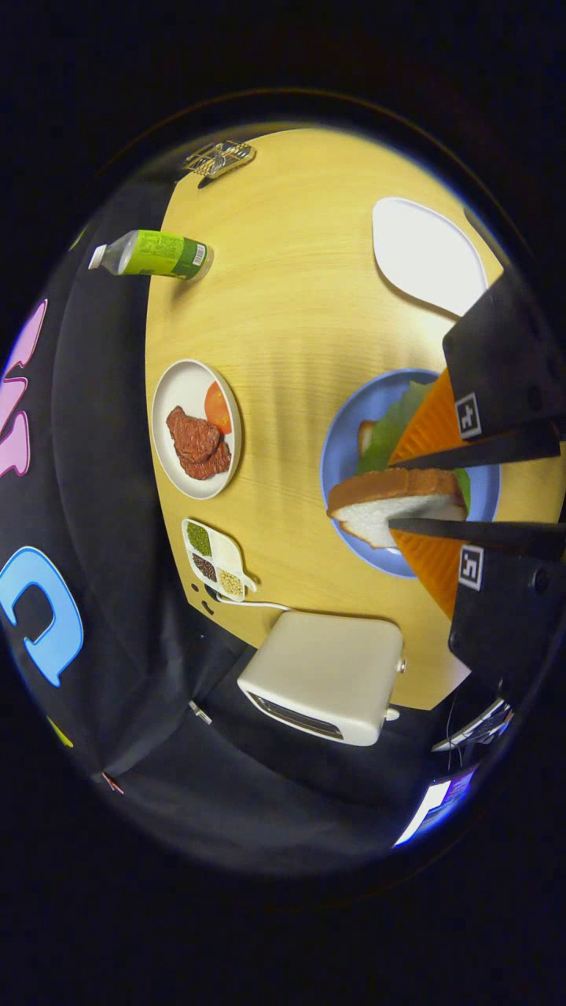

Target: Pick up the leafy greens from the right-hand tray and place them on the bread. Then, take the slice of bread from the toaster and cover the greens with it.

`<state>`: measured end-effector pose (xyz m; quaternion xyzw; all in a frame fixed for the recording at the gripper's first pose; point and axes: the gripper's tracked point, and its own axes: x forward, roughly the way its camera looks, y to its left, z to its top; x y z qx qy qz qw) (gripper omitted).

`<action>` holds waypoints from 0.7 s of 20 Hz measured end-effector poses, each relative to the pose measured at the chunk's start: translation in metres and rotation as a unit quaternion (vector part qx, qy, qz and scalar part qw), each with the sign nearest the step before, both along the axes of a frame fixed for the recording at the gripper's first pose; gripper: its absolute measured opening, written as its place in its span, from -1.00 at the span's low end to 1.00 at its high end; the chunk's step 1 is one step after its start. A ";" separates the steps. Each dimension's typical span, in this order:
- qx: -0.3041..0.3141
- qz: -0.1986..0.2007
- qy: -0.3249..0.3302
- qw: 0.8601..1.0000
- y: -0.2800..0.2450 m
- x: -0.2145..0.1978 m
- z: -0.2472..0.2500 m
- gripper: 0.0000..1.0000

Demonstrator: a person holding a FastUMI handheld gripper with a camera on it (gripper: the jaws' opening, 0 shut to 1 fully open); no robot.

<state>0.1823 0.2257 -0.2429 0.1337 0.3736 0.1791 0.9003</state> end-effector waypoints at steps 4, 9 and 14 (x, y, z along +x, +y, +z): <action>-0.008 -0.016 -0.011 1.000 -0.020 0.001 0.008 0.53; -0.027 -0.016 -0.060 0.998 -0.056 -0.002 0.043 0.99; -0.031 -0.037 -0.158 0.986 -0.097 -0.003 0.122 0.98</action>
